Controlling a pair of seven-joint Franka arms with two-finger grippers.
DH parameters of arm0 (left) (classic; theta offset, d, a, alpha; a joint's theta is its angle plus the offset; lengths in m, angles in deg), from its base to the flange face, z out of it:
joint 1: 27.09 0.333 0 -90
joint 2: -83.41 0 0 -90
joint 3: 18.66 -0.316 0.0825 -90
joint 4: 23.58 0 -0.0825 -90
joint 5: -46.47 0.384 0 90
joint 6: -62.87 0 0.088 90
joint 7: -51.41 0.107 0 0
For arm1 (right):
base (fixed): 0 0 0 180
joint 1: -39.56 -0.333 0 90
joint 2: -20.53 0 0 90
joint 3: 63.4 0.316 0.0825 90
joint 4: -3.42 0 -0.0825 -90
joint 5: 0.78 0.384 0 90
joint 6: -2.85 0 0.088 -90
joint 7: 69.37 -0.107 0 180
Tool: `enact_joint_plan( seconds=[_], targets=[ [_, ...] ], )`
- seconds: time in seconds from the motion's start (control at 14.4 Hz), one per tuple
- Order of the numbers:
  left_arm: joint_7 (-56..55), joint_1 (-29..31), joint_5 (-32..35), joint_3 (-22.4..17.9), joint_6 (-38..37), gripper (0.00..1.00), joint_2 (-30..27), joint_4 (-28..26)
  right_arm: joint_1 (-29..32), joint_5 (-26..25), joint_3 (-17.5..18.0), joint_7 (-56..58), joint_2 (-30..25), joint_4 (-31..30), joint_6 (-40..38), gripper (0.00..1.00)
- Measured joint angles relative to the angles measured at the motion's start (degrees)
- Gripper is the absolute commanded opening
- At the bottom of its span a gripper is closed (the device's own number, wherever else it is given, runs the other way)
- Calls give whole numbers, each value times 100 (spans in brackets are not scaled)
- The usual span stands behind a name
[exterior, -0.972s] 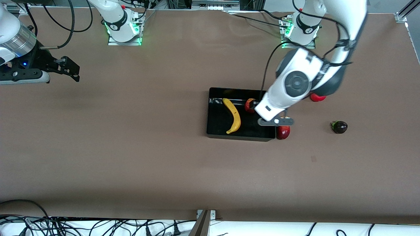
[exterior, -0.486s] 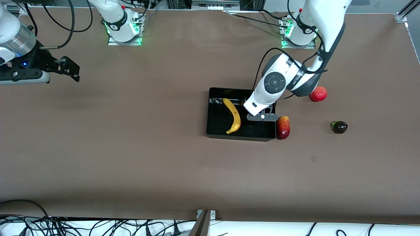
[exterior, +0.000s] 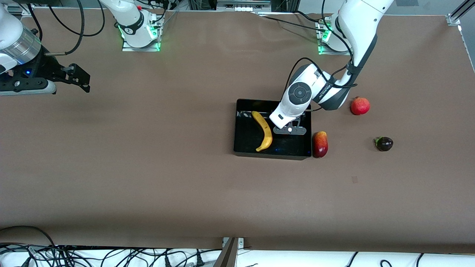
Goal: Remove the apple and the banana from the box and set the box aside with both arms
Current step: 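Lift the apple out and set it on the table beside the mango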
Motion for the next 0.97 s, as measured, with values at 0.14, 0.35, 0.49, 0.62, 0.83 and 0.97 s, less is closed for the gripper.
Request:
enact_joint_plan(
  seconds=[0.14, 0.35, 0.49, 0.62, 0.83, 0.97],
  targets=[
    [-26, -13, 0, 0, 4, 19, 14, -17, 0, 0, 0, 0, 0, 0, 0, 100],
    [-53, -20, 2, 0, 4, 19, 0, -14, 0, 0, 0, 0, 0, 0, 0, 100],
    [-55, -17, 3, -4, -128, 19, -42, 72, 0, 0, 0, 0, 0, 0, 0, 100],
    [-55, 1, 3, -14, -868, 19, -201, 417, 0, 0, 0, 0, 0, 0, 0, 100],
    [113, 194, 15, -53, -2287, 19, -603, 1108, 0, 0, 0, 0, 0, 0, 0, 100],
    [649, 585, 22, -73, -2878, 21, -826, 1357, 0, 0, 0, 0, 0, 0, 0, 100]
  ],
)
